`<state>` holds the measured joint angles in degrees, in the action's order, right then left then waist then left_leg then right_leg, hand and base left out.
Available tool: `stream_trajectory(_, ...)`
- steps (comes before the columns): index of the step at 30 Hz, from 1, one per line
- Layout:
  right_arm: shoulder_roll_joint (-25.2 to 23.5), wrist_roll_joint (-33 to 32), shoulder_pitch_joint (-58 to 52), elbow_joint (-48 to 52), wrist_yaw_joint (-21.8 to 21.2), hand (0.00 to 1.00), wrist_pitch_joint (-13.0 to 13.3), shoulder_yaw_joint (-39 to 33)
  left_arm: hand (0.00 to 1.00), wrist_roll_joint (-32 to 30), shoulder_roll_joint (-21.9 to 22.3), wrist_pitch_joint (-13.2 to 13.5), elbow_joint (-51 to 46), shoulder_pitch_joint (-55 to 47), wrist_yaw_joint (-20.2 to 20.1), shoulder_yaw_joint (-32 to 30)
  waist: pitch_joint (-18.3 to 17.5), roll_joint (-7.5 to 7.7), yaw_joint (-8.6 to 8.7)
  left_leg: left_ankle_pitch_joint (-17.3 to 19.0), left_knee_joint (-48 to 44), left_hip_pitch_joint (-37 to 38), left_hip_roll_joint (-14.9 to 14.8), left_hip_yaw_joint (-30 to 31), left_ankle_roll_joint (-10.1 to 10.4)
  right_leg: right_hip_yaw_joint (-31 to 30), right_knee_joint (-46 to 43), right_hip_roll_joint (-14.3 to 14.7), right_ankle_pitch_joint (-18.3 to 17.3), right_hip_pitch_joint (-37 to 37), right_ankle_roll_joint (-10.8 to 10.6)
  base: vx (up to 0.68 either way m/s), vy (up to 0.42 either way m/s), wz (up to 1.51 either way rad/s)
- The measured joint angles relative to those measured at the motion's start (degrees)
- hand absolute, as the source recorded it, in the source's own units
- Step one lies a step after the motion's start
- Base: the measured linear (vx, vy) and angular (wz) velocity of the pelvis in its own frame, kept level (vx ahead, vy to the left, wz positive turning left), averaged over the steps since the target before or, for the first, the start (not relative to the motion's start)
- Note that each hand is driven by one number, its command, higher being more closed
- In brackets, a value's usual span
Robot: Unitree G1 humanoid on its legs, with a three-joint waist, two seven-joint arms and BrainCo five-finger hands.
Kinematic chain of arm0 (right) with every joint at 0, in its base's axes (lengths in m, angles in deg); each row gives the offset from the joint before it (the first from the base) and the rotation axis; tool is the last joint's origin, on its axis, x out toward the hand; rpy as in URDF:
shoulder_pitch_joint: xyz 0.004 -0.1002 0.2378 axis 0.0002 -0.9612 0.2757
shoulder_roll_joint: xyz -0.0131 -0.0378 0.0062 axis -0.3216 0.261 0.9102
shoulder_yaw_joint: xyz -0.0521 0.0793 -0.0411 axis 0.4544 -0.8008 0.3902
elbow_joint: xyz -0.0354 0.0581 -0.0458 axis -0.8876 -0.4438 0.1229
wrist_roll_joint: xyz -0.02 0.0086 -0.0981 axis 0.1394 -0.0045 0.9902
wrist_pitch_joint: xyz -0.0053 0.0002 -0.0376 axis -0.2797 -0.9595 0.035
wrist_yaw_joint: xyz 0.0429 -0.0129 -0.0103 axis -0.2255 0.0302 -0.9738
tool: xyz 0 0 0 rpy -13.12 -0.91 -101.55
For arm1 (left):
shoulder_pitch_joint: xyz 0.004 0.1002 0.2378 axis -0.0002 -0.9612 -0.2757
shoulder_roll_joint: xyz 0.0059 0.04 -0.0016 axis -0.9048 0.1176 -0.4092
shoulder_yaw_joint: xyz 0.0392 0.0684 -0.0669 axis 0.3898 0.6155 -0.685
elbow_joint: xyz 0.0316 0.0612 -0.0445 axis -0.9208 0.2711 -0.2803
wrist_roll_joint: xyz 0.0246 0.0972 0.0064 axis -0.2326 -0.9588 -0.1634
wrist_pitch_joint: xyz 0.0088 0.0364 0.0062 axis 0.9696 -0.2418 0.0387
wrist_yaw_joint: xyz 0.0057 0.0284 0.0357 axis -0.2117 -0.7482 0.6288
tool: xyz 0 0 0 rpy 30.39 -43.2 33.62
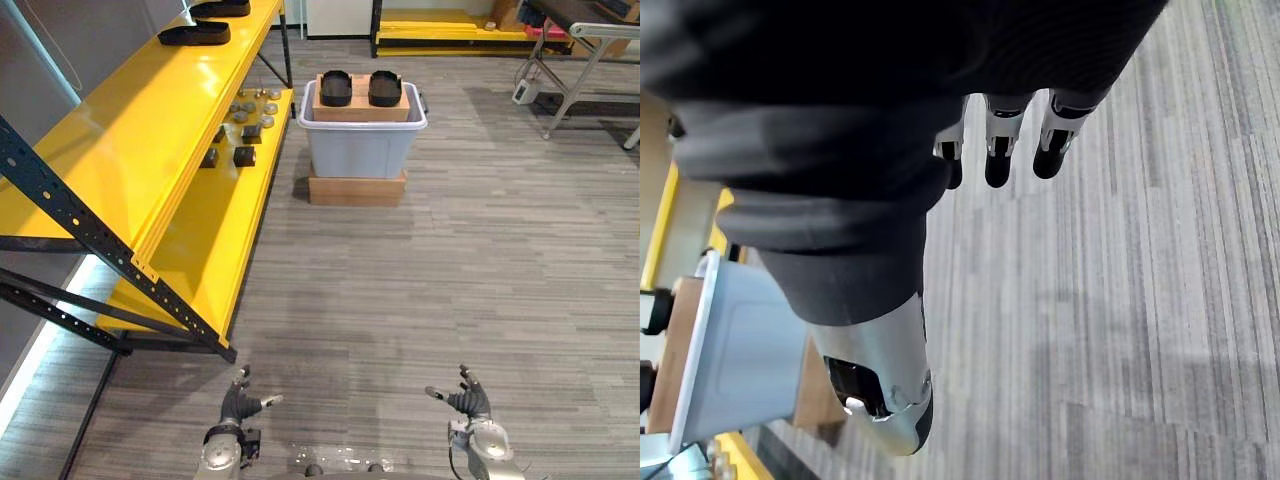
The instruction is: Walk over and take plastic housings, then place them on the shelf
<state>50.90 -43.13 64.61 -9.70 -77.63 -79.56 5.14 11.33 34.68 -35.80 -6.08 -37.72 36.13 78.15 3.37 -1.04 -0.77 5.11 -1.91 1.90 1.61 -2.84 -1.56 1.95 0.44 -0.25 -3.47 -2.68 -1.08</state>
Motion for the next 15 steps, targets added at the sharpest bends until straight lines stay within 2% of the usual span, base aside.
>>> stream_trajectory(6, 0.60, -0.06, -0.23, 1.59, 0.12, 0.00, -0.10, -2.84, 0.00, 0.02, -0.08, 0.23, -3.42, -2.00, 0.04, -1.56, 0.01, -0.10, 0.12, 0.05, 0.00, 0.04, -0.02, -0.31, 0.05, -0.40, 0.00, 0.01, -0.03, 0.11, -0.04, -0.01, -0.005, -0.03)
stream_trajectory(15, 1.52, -1.37, -0.49, 3.79, 1.20, 0.00, -0.51, -4.76, 0.00, 1.31, -0.17, 0.04, -3.48, -2.94, 0.17, -5.63, 0.00, -0.14, 0.05, 0.08, -0.01, -0.36, -0.05, -0.55, 0.00, -0.67, -0.16, 0.04, 0.16, 1.08, -0.10, -0.01, 0.000, -0.01)
